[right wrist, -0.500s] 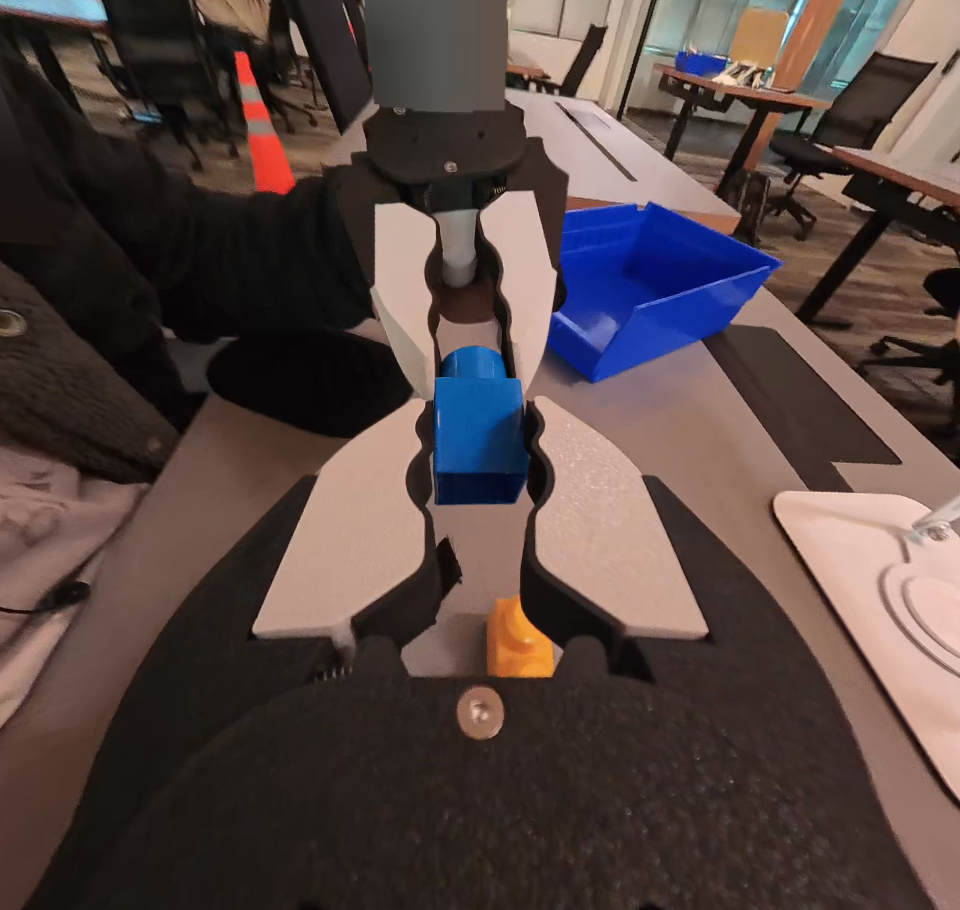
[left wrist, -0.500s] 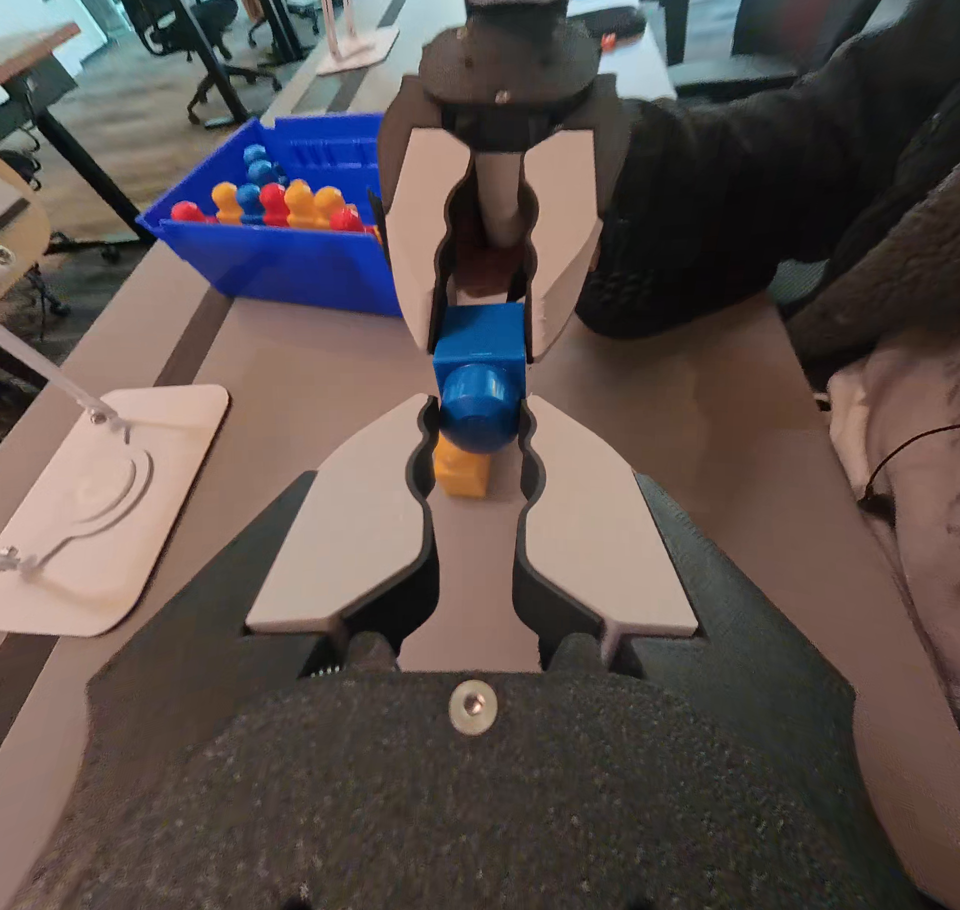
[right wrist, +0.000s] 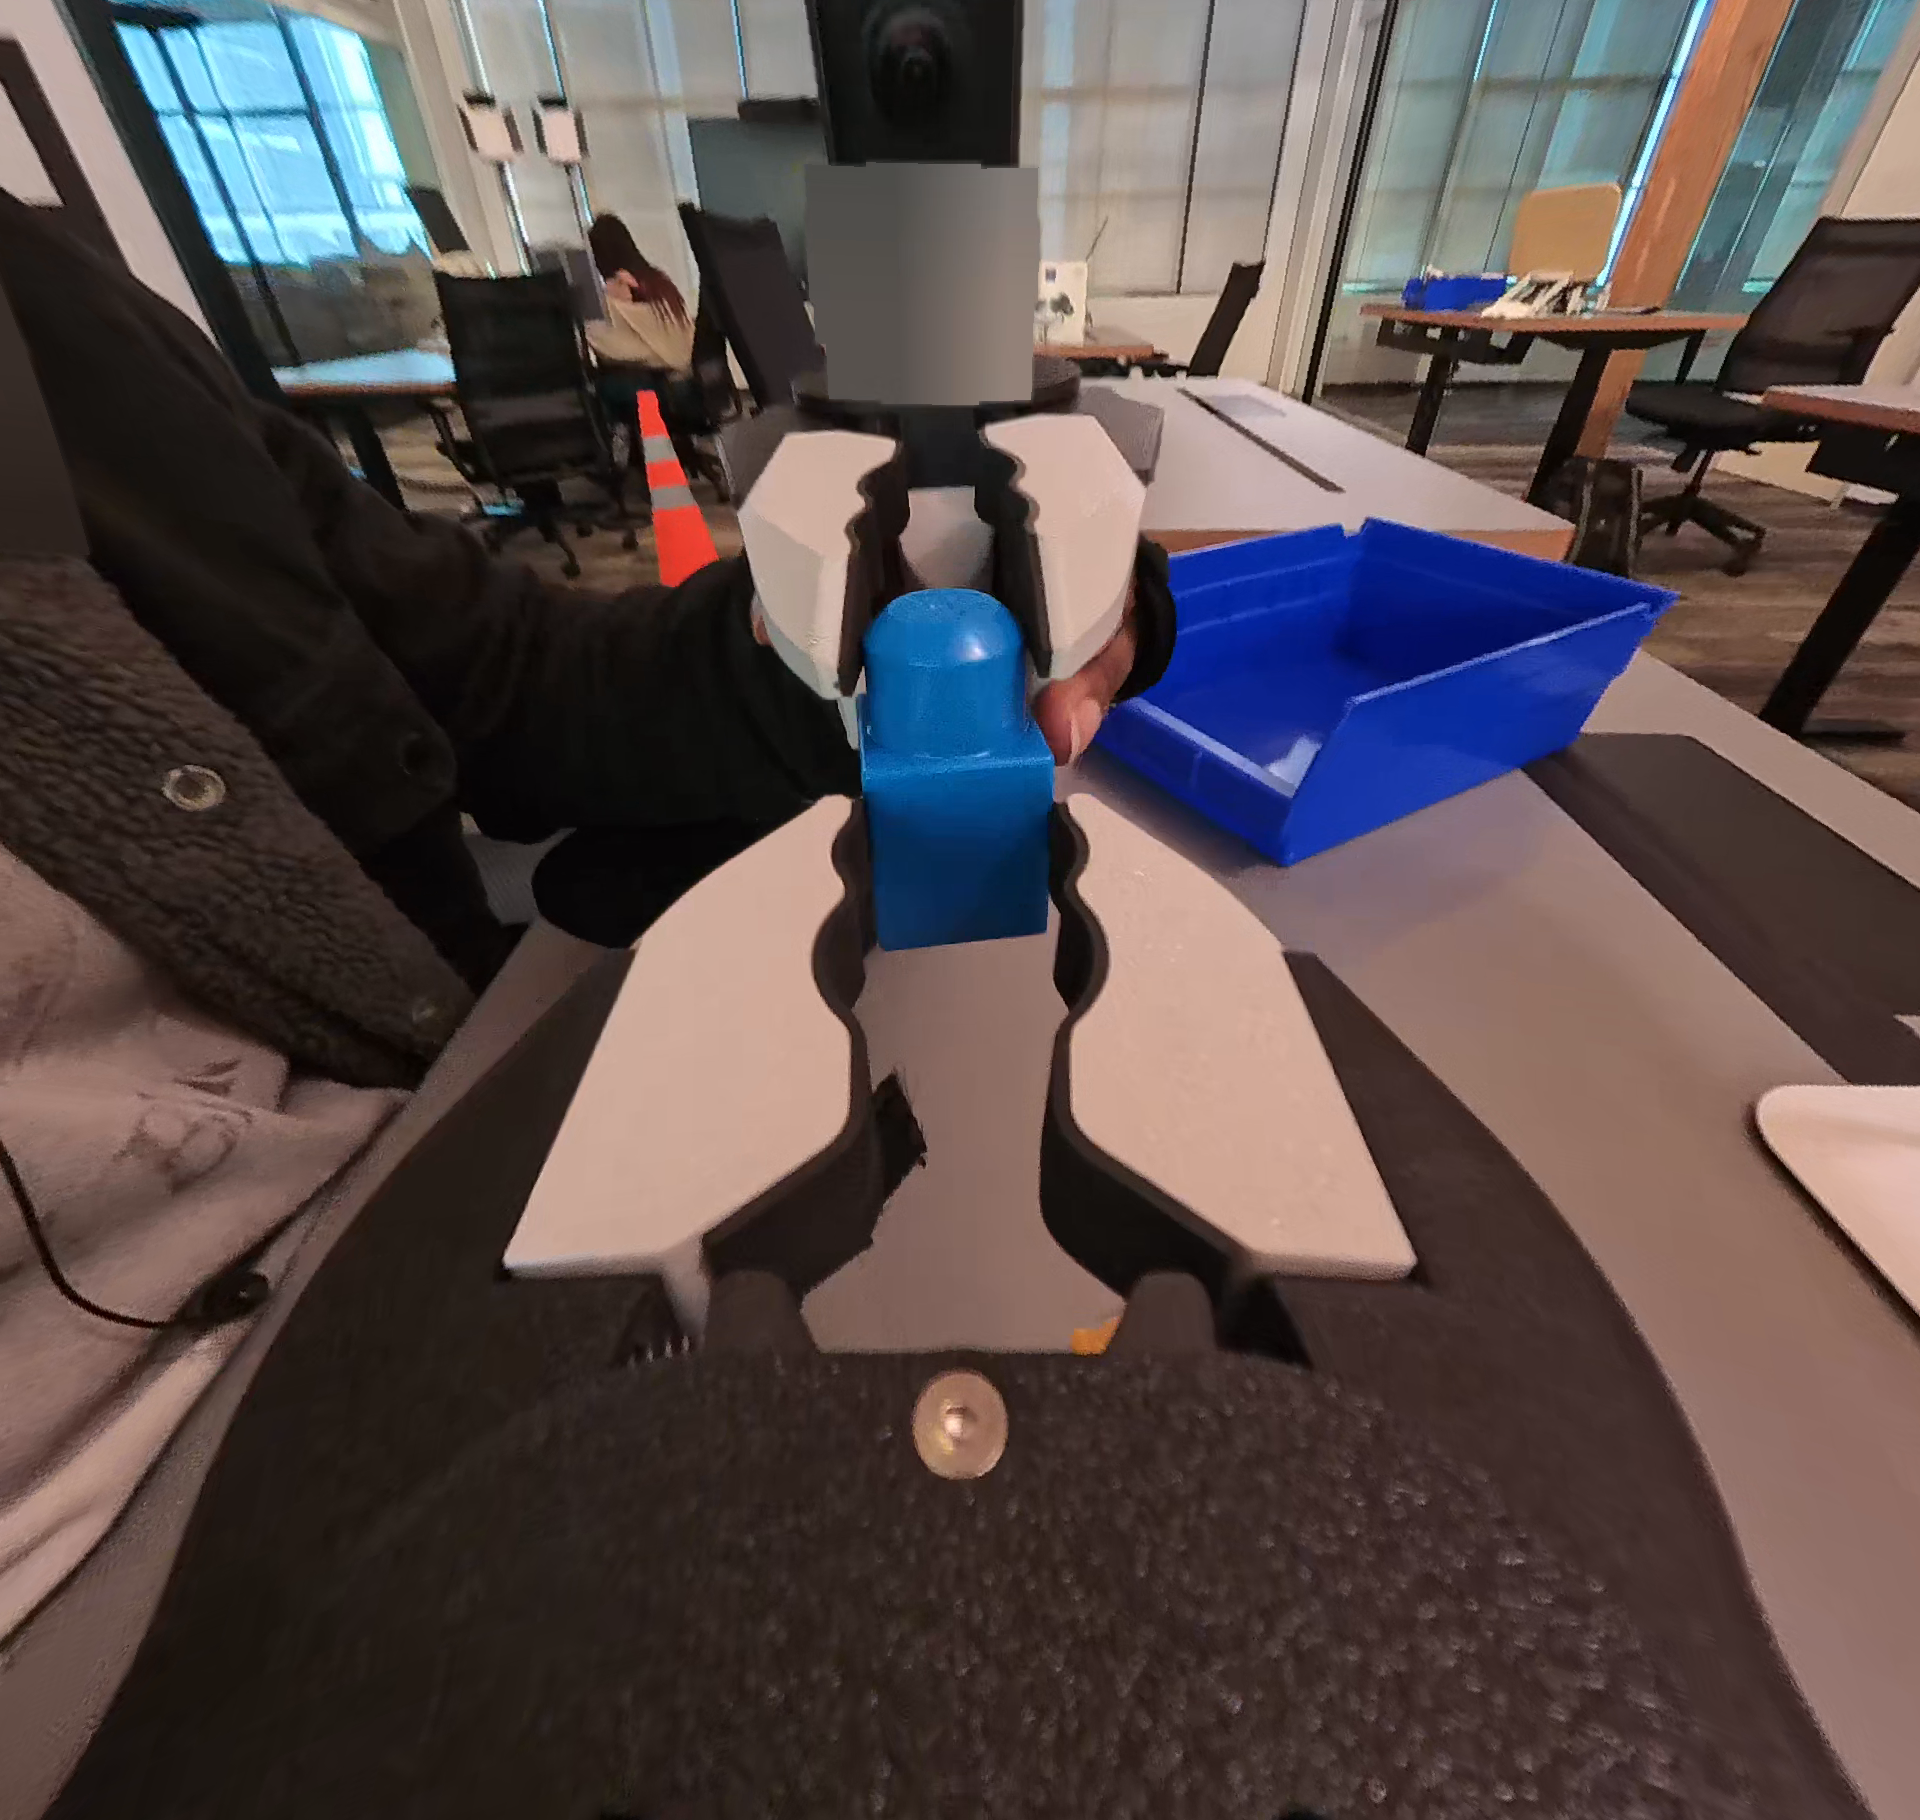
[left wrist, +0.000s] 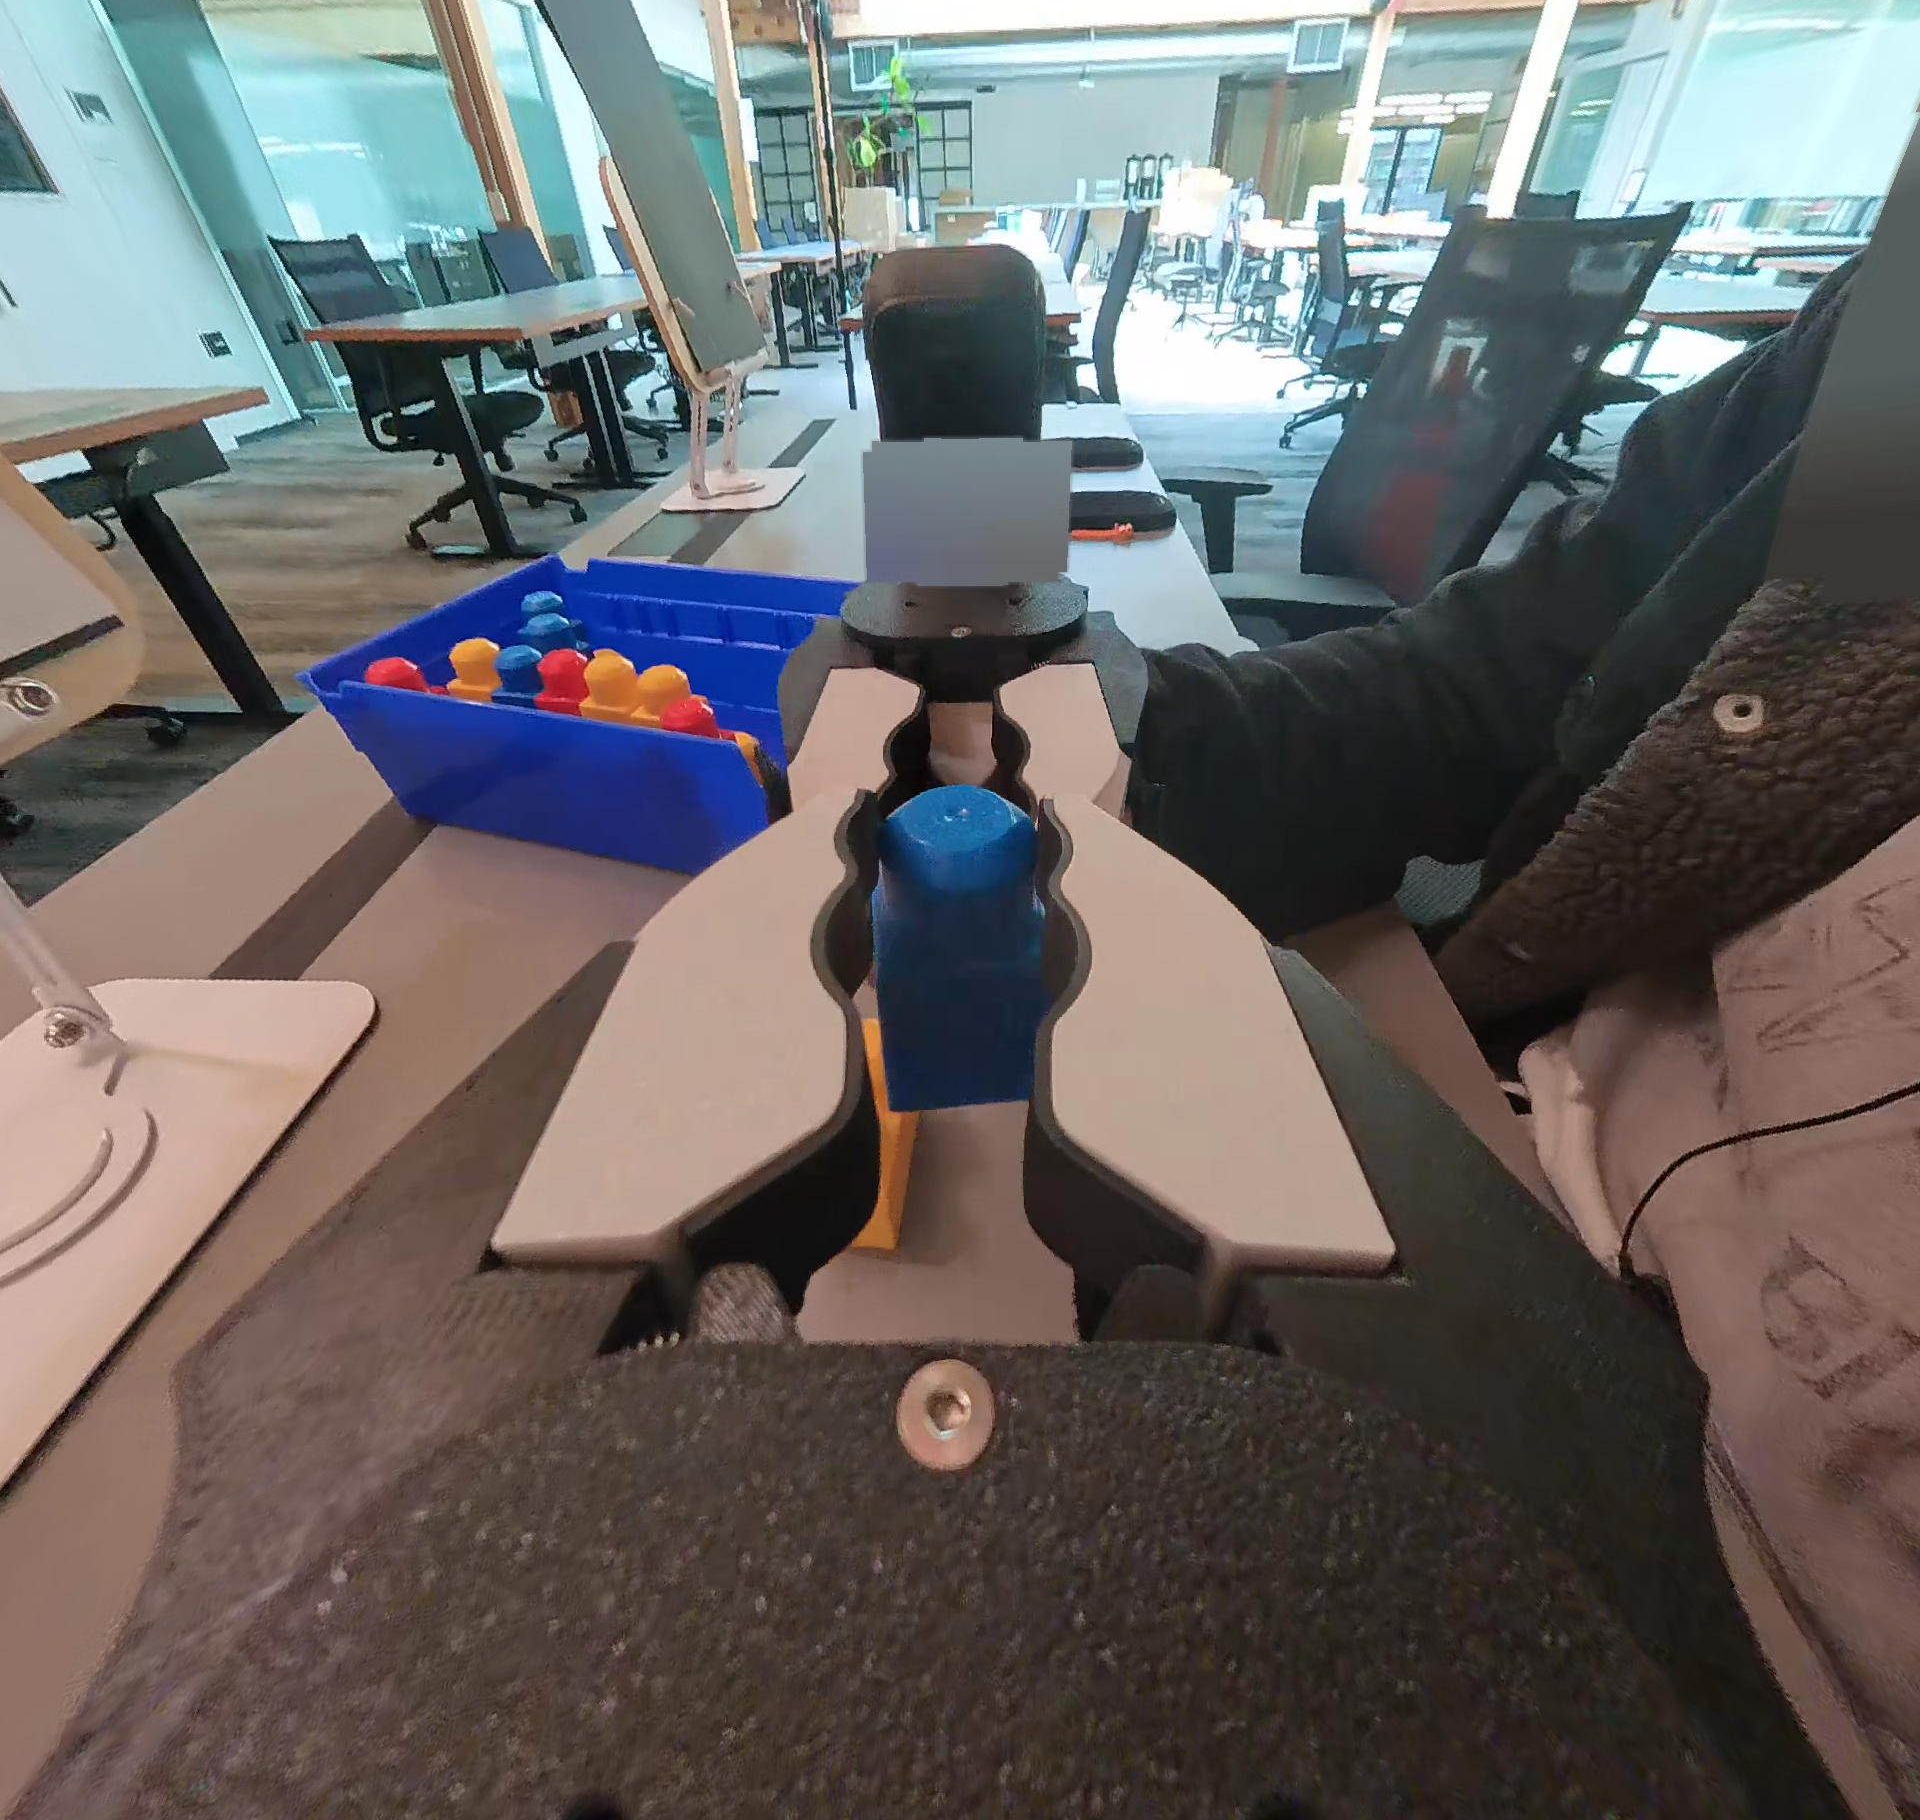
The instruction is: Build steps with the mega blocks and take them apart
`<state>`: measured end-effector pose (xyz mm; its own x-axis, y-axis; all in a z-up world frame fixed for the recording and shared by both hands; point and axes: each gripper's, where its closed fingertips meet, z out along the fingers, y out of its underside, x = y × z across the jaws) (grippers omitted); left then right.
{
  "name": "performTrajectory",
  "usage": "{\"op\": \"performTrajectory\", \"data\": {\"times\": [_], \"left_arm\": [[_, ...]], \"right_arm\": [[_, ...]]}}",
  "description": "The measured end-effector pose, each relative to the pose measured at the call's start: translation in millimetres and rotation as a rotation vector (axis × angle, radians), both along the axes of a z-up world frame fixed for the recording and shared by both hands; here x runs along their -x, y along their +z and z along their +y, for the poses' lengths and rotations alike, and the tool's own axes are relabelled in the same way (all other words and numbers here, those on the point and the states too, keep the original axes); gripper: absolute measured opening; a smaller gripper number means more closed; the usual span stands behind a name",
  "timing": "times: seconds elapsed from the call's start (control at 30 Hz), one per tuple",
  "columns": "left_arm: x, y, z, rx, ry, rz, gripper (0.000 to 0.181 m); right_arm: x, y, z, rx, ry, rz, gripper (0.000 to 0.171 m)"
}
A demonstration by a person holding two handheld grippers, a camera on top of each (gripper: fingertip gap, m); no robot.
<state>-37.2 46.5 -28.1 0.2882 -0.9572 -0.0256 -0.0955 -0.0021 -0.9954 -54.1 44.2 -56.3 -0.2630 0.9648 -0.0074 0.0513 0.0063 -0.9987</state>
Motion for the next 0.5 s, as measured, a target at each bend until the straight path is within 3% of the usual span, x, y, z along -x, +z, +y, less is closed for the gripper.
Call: {"op": "performTrajectory", "data": {"times": [0.23,0.5], "left_arm": [[5,-18,12,-0.013,0.028,0.071,0.029],[26,-113,52,0.137,0.047,0.264,0.029]], "right_arm": [[-2,-16,15,-0.097,-0.076,-0.113,0.035],[-47,-95,62,-0.233,-0.156,-0.575,0.049]]}}
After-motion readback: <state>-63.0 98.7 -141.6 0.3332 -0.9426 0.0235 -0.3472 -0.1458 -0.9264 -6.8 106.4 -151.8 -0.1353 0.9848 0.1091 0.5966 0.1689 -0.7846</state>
